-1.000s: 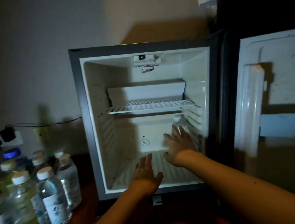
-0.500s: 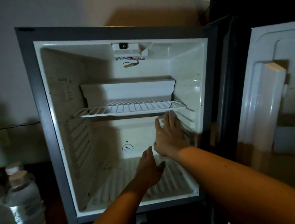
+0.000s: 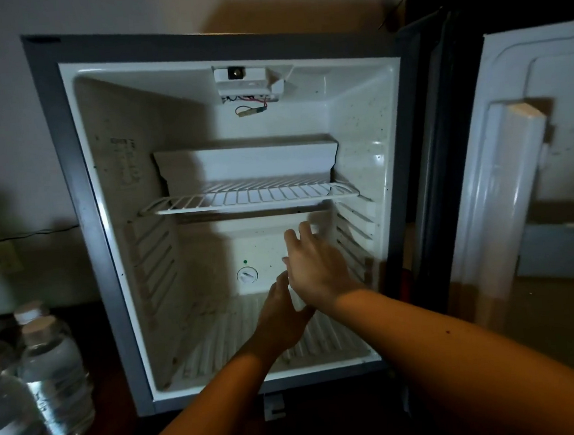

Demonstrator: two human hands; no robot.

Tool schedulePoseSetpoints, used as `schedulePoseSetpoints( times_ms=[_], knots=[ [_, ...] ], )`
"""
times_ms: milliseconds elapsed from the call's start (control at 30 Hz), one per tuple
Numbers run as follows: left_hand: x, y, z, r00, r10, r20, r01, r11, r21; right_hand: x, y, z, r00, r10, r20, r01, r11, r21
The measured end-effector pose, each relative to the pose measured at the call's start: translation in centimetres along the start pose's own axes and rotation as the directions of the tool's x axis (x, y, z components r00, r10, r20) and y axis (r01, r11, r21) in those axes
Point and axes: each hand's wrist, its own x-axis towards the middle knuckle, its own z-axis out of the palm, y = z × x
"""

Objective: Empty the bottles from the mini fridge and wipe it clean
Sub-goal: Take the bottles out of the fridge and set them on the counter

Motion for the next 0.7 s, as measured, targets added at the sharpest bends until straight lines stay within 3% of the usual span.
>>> schedulePoseSetpoints(
  times_ms=[167, 333, 567, 700],
  knots=[
    [-1.8, 0.3, -1.2, 1.0, 0.008, -0.004, -0.009, 0.999, -0.045, -1.1, -0.7, -1.4, 1.0, -0.008, -0.028, 0.012, 0.991, 0.132],
    [-3.1, 0.7, -3.4, 0.997, -0.068, -0.048, 0.065, 0.996, -0.062, -2.0, -1.6, -3.5, 0.998, -0.036, 0.051, 0.016, 0.938, 0.347],
    [-7.1, 0.6, -6.8, 0.982, -0.154, 0.113, 0.152, 0.988, 0.027, -3.7, -2.7, -6.1, 0.997, -0.073, 0.026, 0.048, 0.847, 0.529],
    [-10.1, 1.7, -8.6, 0.988, -0.139, 0.064, 0.138, 0.99, 0.015, -4.3, -4.1, -7.6, 0.993, -0.118, -0.001, 0.094, 0.79, 0.606]
  ],
)
